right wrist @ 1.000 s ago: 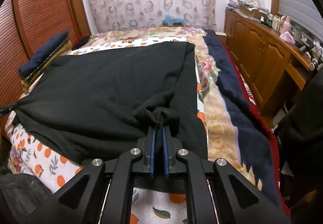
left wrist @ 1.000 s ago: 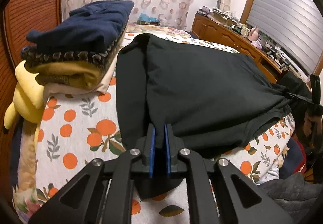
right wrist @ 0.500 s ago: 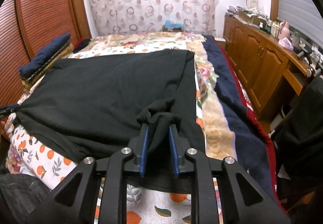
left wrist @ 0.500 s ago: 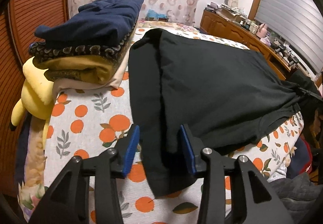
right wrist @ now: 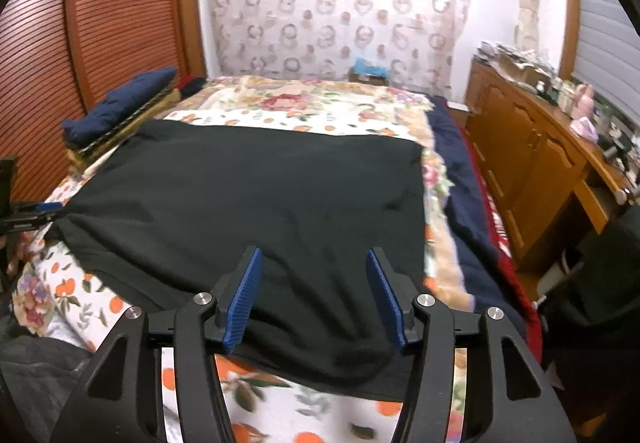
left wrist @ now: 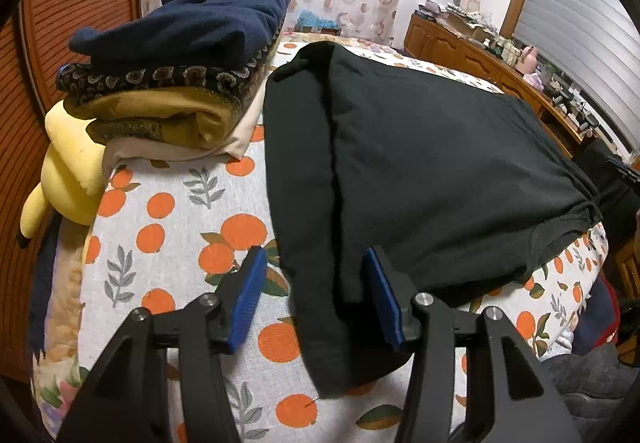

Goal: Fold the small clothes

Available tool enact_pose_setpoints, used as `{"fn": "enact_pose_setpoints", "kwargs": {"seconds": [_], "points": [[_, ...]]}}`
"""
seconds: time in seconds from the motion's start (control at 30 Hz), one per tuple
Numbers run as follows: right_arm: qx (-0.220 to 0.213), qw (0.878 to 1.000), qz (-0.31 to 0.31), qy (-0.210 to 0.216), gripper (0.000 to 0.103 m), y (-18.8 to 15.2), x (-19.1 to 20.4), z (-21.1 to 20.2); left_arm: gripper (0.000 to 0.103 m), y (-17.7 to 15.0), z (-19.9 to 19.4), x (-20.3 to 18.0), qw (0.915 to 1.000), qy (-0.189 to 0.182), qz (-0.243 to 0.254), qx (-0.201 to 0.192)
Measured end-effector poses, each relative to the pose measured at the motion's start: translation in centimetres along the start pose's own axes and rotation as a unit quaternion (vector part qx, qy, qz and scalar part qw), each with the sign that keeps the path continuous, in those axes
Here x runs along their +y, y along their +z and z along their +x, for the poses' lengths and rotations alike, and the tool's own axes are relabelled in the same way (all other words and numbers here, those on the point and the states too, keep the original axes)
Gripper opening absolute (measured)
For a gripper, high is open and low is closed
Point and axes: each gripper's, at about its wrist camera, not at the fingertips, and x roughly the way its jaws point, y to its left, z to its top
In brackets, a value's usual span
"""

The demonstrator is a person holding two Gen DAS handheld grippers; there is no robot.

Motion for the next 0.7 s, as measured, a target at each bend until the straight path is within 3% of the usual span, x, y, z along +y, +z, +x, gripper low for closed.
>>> {"fn": "enact_pose_setpoints", "kwargs": {"seconds": [0.2, 0.7], "points": [[0.014, 0.999, -0.020, 0.031, 0.056, -0.2, 3.2, 2.7, 0.051, -0.2, 0.1, -0.4, 0.9999, 0.010, 0.005, -0.006], [0.068, 0.997, -0.028, 0.012, 0.061, -2.6, 4.4, 8.1, 0.051, -0.2, 0.1, -0.8, 0.9998, -0.017, 0.000, -0.008]]}}
